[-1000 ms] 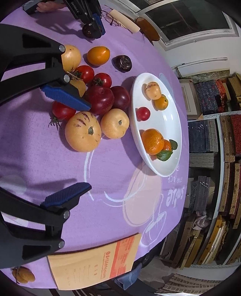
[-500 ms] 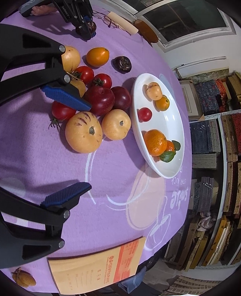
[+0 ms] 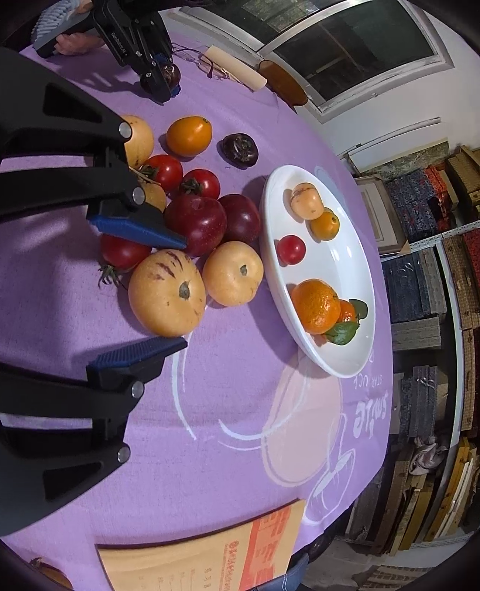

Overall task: Organize fruits
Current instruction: 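Grasp the large striped pale fruit with right tool while left tool holds the dark fruit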

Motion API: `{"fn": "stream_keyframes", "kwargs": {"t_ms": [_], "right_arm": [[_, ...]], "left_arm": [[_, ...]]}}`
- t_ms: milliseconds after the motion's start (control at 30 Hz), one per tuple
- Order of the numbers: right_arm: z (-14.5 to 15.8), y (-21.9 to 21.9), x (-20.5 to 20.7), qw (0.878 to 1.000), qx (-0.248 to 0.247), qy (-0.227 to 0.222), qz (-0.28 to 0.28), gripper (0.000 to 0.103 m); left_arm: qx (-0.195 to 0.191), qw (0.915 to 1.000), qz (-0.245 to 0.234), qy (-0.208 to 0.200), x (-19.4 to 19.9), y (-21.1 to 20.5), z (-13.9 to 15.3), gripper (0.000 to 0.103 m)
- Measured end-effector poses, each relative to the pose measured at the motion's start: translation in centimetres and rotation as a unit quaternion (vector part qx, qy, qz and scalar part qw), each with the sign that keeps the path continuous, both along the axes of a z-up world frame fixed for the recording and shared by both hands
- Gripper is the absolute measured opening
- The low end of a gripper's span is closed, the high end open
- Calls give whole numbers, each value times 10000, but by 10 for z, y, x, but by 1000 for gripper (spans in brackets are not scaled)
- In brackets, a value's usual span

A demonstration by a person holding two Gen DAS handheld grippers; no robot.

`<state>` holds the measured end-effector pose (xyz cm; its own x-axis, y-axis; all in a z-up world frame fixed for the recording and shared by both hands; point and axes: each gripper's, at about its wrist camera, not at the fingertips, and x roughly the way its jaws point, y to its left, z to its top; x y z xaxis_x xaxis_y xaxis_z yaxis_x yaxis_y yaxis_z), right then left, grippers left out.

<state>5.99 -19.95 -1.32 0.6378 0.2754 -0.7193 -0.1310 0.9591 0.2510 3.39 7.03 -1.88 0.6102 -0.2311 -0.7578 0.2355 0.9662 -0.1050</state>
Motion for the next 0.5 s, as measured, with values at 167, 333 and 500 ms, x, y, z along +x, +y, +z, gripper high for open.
{"fn": "stream_keyframes", "kwargs": {"t_ms": [167,333,500], "right_arm": [[1,1,-2,9999,-36,-66,-107,47],[1,-1,-3,9997,-99,-88,-199,47],[5,-4,-5,9994,-71,-191,-262,47]], "left_arm": [[-60,9999,-119,-29,-3,-3,1,25],[-70,9998,-126,-107,-5,-4,3,25],[-55,9998,-147,-137,-6,-4,4,25]]}}
